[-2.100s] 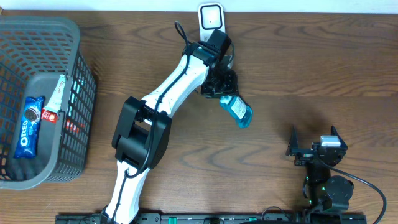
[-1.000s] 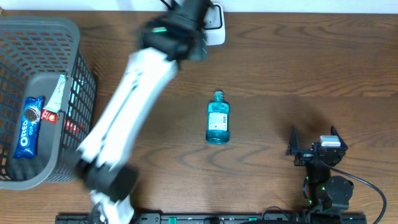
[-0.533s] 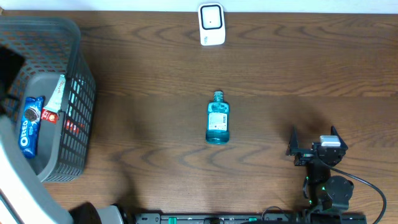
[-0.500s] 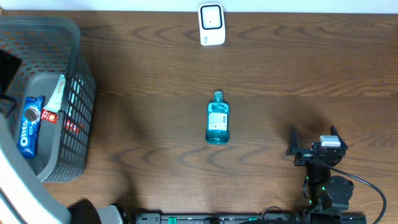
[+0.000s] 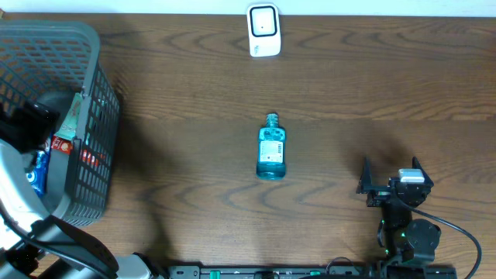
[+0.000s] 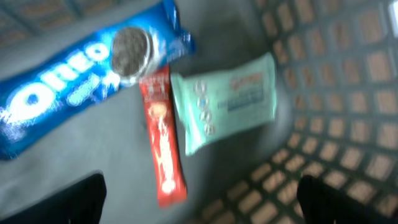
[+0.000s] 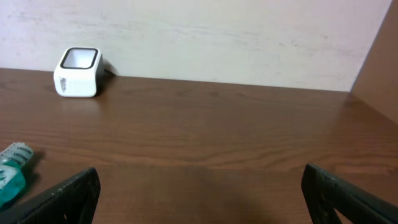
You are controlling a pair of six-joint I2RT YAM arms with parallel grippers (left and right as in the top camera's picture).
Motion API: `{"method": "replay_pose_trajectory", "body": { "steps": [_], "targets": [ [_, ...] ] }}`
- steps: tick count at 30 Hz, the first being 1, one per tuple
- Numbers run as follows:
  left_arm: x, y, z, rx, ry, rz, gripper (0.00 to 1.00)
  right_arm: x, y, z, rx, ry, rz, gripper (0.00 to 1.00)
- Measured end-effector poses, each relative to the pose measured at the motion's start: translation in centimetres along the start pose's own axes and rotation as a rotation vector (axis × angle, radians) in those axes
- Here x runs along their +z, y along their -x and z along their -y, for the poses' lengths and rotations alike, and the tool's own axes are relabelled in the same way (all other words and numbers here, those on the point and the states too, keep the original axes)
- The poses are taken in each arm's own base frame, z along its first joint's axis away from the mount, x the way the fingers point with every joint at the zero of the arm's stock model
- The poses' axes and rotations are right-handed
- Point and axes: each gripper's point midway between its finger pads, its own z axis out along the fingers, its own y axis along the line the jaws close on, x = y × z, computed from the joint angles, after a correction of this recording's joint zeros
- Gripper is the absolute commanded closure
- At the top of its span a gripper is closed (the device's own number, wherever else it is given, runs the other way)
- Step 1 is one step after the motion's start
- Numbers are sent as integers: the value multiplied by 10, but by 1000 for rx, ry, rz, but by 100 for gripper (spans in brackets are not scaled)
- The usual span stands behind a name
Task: Scan the item barcode
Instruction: 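Return left gripper to basket and grasp the green wipes pack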
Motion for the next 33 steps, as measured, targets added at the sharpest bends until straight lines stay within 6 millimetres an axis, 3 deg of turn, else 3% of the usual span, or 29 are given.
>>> {"method": "replay_pose_trajectory", "body": {
  "steps": [6, 14, 22, 33],
  "targets": [
    [35, -14, -8, 14, -48, 12, 2, 0, 0, 0, 0, 0, 0, 1],
    [58, -3, -7, 74, -79, 51, 2, 0, 0, 0, 0, 0, 0, 1],
    [114, -20, -29, 52, -36, -56, 2, 0, 0, 0, 0, 0, -1, 1],
    [125, -9, -8, 89, -155, -36, 2, 0, 0, 0, 0, 0, -1, 1]
  ]
}}
